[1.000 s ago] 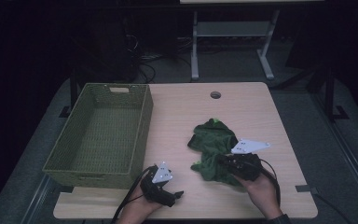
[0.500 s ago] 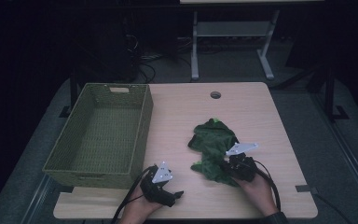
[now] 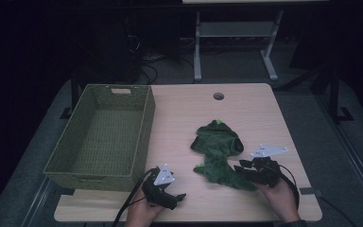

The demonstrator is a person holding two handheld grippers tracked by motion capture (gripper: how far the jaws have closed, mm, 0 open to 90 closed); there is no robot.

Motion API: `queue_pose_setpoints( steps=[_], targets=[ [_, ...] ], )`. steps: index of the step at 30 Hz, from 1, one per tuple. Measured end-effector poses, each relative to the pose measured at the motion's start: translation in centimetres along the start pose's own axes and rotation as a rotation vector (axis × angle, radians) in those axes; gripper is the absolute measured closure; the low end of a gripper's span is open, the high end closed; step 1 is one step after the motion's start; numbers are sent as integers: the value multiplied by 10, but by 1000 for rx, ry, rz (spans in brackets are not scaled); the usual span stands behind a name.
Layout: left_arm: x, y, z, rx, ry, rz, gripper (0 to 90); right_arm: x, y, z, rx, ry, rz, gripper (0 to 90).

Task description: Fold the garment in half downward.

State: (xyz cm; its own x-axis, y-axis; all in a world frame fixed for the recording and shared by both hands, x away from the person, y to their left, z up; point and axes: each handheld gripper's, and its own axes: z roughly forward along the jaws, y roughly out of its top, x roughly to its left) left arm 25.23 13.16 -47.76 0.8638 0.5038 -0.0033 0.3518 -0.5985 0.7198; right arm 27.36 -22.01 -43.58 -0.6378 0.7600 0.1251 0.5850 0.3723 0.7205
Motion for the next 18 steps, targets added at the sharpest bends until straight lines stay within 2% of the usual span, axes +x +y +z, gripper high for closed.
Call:
queue_pose_setpoints(
  steps=[7,11,18],
  targets=[
    [0,0,0,2,-1,2,125,-3,-19,-22,-11,-47,-26,653],
    [0,0,0,2,-1,2,125,-8,-33,-34,-24,-32,-13,651],
    [0,0,0,2,-1,2,125,-10,-55,-46,-9,-34,6,648]
  ],
)
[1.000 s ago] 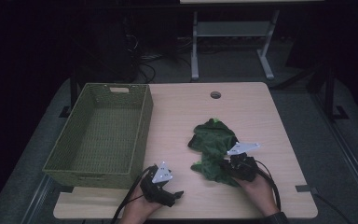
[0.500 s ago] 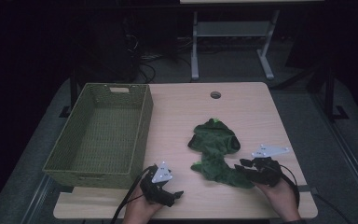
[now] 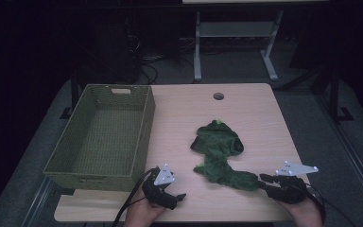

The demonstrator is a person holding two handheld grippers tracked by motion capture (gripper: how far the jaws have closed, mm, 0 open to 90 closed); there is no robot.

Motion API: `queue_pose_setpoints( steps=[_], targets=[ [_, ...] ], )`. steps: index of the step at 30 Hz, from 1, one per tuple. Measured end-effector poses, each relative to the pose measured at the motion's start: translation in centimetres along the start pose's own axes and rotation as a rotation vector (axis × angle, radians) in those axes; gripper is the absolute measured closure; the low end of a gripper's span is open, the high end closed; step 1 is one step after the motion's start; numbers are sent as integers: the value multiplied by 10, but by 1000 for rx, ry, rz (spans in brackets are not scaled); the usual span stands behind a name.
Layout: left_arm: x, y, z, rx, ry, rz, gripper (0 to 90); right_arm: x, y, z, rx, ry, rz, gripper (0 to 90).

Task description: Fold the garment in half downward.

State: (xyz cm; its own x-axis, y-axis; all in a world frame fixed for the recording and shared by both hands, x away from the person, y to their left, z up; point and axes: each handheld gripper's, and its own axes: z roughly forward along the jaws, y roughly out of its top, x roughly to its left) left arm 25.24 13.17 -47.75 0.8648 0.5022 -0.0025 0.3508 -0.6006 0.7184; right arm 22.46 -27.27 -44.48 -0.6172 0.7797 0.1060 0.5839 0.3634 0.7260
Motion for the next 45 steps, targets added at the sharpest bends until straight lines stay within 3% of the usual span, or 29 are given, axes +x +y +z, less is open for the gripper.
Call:
queue_pose_setpoints(
  steps=[8,19,21,25,29,40,45],
  targets=[
    [0,0,0,0,0,-1,124,7,-20,1,46,42,9,656],
    [0,0,0,0,0,-2,123,4,-19,11,67,72,29,622],
    [0,0,0,0,0,-3,123,4,-19,12,65,76,31,650],
    [0,0,1,-1,0,-3,123,2,-18,12,60,90,44,811],
    [0,0,1,-1,0,-3,123,0,-16,11,56,108,51,851],
    [0,0,1,-1,0,-3,123,-7,-7,-8,20,62,27,854],
    [0,0,1,-1,0,-3,123,-6,1,-14,-8,63,2,854]
  ],
)
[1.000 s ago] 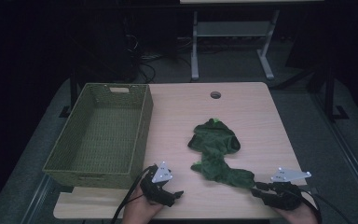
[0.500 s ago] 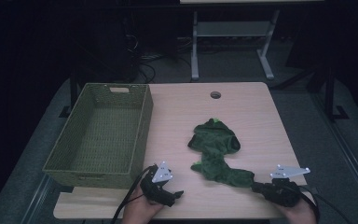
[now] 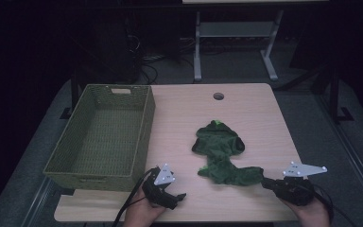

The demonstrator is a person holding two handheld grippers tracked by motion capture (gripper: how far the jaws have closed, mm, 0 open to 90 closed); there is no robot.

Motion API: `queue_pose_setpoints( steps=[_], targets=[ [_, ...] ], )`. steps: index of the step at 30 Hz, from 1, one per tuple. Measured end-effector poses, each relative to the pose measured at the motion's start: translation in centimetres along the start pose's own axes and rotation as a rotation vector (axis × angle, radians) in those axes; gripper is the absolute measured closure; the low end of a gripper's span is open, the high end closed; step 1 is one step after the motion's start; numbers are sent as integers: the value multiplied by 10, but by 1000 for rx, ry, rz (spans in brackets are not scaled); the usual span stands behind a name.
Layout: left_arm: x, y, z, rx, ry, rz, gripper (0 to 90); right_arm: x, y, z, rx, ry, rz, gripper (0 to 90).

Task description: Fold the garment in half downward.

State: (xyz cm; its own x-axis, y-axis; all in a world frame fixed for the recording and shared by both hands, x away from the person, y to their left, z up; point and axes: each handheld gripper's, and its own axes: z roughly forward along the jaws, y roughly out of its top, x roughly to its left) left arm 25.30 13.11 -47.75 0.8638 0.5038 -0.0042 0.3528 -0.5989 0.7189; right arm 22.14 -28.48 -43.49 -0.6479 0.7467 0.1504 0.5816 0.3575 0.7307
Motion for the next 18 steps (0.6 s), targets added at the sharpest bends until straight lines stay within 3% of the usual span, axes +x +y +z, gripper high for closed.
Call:
queue_pose_setpoints(
  steps=[4,15,18],
  targets=[
    [0,0,0,0,0,0,123,7,18,0,-29,18,-59,854],
    [-1,0,0,-7,0,-8,123,25,54,14,-55,73,-168,854],
    [0,0,0,-3,0,-4,123,27,59,19,-55,90,-178,854]
  ],
)
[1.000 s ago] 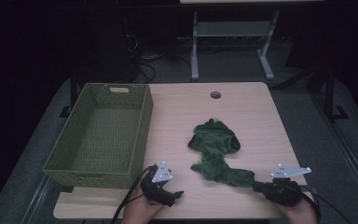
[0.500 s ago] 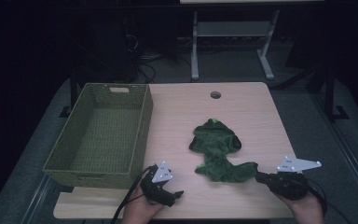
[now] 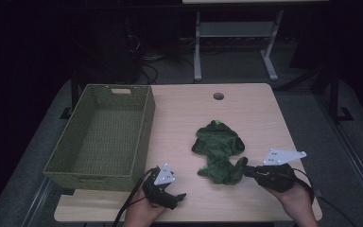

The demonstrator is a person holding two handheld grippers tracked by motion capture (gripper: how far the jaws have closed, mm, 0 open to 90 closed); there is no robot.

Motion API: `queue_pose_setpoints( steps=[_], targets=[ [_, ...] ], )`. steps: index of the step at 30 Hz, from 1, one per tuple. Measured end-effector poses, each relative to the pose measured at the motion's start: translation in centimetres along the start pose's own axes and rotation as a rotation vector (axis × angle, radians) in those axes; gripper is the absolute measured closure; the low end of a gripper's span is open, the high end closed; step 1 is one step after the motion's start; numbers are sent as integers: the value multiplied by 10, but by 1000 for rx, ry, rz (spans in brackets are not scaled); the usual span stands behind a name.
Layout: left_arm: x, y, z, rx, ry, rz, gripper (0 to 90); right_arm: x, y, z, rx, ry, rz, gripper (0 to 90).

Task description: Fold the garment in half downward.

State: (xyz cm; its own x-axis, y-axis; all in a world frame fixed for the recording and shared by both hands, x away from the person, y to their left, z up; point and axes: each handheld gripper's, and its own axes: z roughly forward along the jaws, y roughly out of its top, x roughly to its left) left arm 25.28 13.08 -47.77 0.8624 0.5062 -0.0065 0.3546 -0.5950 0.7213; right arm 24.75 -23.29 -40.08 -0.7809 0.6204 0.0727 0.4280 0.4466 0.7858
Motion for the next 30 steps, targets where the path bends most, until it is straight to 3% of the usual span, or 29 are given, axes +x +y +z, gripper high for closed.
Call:
queue_pose_setpoints(
  steps=[1,6,9,15,17,20,23,27,30],
  targets=[
    [0,0,0,0,0,0,123,1,5,8,-1,26,-5,854],
    [0,0,0,2,-2,0,123,5,14,22,10,46,-41,854],
    [0,0,0,0,-1,-1,123,10,28,39,21,73,-74,854],
    [0,0,0,0,1,2,122,17,43,64,37,94,-101,836],
    [0,0,0,0,2,6,122,18,46,66,15,93,-108,812],
    [1,0,0,0,4,13,122,17,51,65,0,89,-102,795],
    [1,0,0,1,3,11,122,8,55,59,-29,43,-77,844],
    [1,0,0,5,2,10,122,-4,50,59,-26,4,-38,882],
    [0,0,0,2,2,6,122,-12,42,67,0,11,-2,893]
  ],
)
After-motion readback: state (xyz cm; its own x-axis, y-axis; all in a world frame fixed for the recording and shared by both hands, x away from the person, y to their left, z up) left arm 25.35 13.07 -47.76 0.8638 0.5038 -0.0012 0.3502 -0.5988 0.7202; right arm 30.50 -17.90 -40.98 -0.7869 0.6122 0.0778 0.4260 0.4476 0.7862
